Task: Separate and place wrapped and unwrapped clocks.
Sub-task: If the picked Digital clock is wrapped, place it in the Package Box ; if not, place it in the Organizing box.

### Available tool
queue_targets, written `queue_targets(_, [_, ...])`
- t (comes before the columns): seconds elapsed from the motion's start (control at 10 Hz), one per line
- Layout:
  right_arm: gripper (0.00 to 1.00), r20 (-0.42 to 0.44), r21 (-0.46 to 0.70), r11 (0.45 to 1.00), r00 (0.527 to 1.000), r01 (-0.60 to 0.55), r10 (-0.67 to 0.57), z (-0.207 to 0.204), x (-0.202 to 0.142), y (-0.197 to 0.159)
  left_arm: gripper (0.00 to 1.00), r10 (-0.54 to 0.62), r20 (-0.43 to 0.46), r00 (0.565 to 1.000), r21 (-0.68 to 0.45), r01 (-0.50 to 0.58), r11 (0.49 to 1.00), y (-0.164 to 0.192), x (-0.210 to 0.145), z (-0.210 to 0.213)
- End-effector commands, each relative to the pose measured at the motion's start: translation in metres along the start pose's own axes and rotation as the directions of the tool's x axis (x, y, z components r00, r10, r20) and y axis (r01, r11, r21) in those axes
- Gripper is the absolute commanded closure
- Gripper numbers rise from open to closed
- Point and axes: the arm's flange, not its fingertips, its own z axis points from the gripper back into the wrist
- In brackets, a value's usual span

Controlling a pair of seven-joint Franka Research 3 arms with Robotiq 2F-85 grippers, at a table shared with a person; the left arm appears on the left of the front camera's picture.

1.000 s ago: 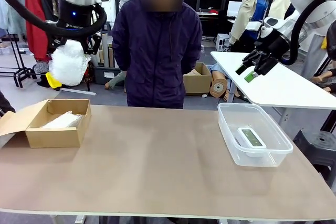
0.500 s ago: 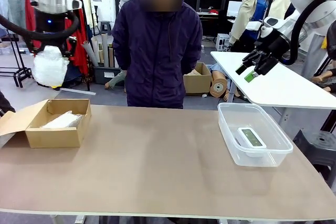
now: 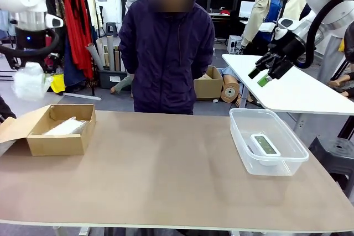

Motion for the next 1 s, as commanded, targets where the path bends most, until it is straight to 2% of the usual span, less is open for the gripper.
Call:
queue_targets(0.0, [0.0, -0.018, 0.001, 1.0, 1.0, -0.005, 0.005, 0.0, 0.001, 0.002, 1.0, -0.056, -0.005, 0.998, -0.032, 0.055, 0.998, -0.005, 0.013, -0.01])
queue_targets(0.3, [0.0, -0.018, 0.001, 1.0, 1.0, -0.005, 0.005, 0.0, 0.001, 0.002, 1.0, -0.08, 0.009, 0.997, -0.029, 0.08, 0.996, -0.024, 0.013, -0.014])
queue_targets(0.4, [0.0, -0.018, 0.001, 1.0, 1.0, -0.005, 0.005, 0.0, 0.001, 0.002, 1.0, -0.054, -0.009, 0.999, -0.015, 0.054, 0.998, -0.018, 0.014, -0.028])
queue_targets(0.9, [0.0, -0.018, 0.001, 1.0, 1.0, -0.005, 0.005, 0.0, 0.001, 0.002, 1.0, -0.057, -0.011, 0.998, -0.015, 0.057, 0.998, -0.02, 0.014, -0.03])
